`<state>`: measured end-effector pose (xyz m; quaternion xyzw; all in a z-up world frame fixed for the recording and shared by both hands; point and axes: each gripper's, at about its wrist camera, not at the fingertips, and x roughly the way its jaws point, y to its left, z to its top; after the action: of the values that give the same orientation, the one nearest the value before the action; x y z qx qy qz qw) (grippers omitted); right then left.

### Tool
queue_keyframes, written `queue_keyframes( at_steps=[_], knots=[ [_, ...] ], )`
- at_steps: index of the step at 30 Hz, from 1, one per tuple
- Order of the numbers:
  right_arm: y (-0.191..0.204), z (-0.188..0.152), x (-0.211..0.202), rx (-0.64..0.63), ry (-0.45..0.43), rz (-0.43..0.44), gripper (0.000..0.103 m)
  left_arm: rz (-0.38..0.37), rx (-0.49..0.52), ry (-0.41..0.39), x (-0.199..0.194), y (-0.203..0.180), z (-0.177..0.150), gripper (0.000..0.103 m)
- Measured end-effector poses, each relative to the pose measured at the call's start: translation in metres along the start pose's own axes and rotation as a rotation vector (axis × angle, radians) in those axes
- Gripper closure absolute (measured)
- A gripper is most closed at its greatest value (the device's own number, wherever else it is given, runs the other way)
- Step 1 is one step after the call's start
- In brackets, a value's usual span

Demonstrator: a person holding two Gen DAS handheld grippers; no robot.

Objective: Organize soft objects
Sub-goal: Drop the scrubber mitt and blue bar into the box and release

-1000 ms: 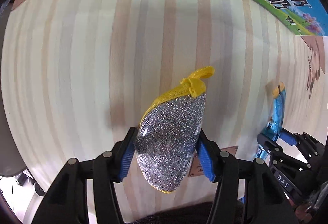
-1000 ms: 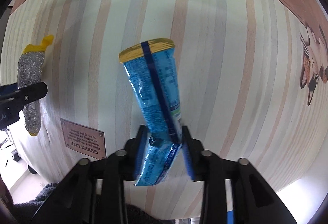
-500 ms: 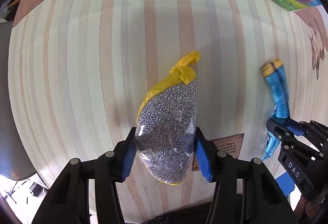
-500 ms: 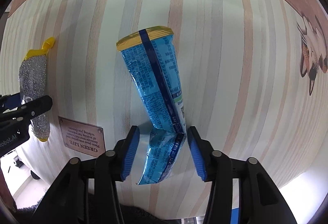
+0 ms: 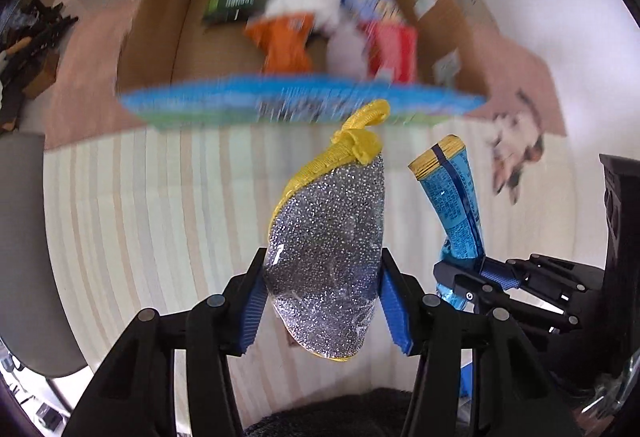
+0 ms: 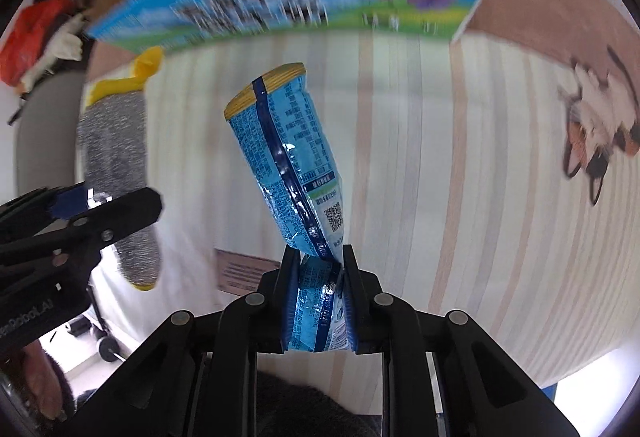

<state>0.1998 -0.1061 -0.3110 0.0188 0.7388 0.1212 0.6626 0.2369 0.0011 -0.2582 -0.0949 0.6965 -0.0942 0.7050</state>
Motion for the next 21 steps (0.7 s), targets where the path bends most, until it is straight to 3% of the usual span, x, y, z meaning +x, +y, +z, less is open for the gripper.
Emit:
queue_keyframes(
  at_steps=[5,8,11,15,21],
  knots=[
    [-0.005,0.04,-0.076,0.017,-0.116,0.047,0.082,0.017,0.031,-0.065,-0.055,0.016,0.067,0.055],
    [-0.015,0.08,-0.114,0.038,-0.19,-0.016,0.082,0.078,0.036,-0.096,-0.076,0.034,0.104,0.054],
    [-0.025,0.13,-0.128,0.073,-0.214,-0.051,0.082,0.126,0.0,-0.078,-0.068,0.049,0.142,0.054],
    [-0.037,0.195,-0.118,0.114,-0.193,-0.101,0.082,0.174,-0.057,-0.002,-0.035,0.077,0.187,0.054],
    [-0.048,0.258,-0.071,0.157,-0.12,-0.18,0.082,0.206,-0.094,0.095,0.018,0.107,0.216,0.054]
  ],
)
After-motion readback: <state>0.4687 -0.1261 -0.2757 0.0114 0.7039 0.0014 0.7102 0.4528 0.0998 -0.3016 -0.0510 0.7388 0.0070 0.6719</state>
